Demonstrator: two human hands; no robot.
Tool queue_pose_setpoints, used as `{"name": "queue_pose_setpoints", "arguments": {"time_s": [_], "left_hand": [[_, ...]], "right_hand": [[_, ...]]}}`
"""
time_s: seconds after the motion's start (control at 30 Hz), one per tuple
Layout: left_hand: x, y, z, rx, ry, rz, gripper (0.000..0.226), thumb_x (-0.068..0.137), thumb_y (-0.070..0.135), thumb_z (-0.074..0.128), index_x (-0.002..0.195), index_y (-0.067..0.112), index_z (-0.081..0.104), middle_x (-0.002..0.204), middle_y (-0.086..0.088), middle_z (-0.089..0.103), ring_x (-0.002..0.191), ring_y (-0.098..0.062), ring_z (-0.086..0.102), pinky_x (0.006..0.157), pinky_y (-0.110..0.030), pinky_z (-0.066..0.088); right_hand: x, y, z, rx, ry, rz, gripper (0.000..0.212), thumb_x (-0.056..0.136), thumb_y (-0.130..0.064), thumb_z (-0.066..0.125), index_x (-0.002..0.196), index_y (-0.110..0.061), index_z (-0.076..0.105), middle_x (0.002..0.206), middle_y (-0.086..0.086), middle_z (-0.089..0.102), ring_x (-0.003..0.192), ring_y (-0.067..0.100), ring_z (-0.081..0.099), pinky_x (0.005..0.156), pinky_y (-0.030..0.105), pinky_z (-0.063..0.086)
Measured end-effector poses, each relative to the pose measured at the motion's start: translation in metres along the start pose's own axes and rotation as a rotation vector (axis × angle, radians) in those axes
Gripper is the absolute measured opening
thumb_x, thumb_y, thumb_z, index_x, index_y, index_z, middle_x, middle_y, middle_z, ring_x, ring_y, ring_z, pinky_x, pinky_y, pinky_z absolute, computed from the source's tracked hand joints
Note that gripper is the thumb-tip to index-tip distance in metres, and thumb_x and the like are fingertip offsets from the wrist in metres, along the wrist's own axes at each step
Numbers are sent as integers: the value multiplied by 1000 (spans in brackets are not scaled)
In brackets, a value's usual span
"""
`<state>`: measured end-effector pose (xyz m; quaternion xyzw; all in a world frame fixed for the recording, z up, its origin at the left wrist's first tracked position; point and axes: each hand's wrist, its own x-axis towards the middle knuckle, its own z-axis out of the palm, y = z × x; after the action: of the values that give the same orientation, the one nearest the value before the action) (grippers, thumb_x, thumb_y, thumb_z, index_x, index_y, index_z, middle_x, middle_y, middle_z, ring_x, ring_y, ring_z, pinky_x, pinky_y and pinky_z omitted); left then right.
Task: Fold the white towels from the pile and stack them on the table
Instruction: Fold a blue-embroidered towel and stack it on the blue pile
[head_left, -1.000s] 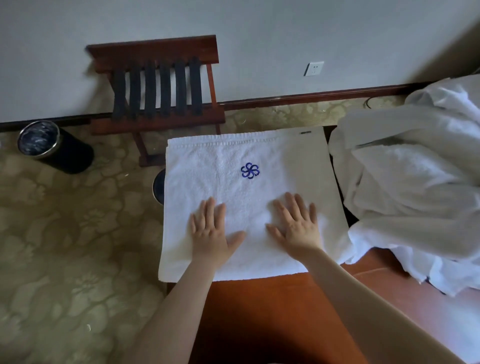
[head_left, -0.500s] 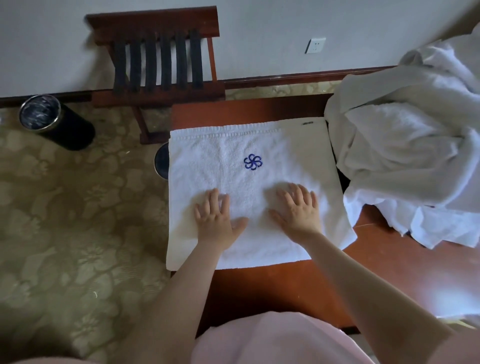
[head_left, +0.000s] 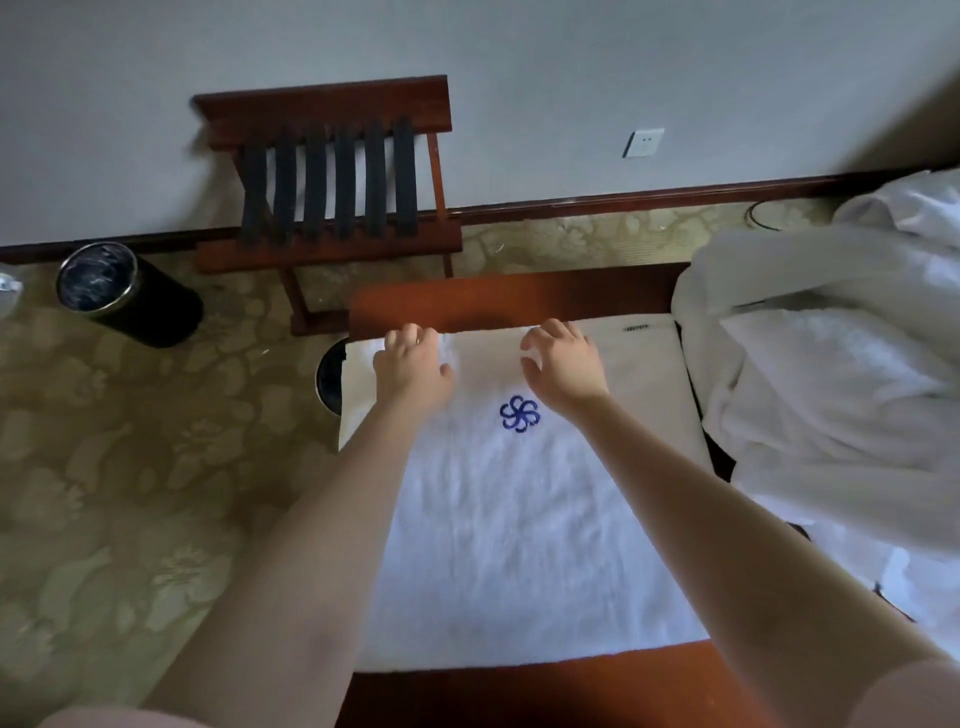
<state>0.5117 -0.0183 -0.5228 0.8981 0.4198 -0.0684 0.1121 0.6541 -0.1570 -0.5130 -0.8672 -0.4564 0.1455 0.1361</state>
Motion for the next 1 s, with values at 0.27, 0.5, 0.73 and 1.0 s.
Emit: {"name": "queue_pose_setpoints", "arguments": {"time_s": [0.27,0.5,0.73,1.0], "left_hand": [[40,-15,-5,8,-252,5,17,87,38,54,97,26,47,103,3,54,93,-21,43,76,-37,32],[28,-37,-11,104,-291,50,34,86,40,46,112,21,59,108,3,49,109,-22,42,86,-39,36],[-13,-38,-26,280,7,89,21,93,27,50,102,21,68,104,3,56,104,-21,45,84,-33,37],[-42,-18,-57,37,-115,-220,21,96,13,47,108,8,64,111,-9,64,103,-27,60,75,-31,43]], "right_hand": [[55,-10,8,-65,-249,-93,21,84,-37,63,97,-24,54,101,-3,58,107,19,44,81,33,35],[46,4,5,-131,-276,-83,13,83,-35,60,87,-25,53,94,-5,49,105,19,43,81,32,30],[-1,41,-17,-381,-28,34,17,92,-26,51,99,-19,65,104,-1,61,106,22,43,83,35,34],[-28,56,-48,-82,36,212,10,99,-17,42,94,-10,47,90,11,59,68,30,51,54,30,33]]}}
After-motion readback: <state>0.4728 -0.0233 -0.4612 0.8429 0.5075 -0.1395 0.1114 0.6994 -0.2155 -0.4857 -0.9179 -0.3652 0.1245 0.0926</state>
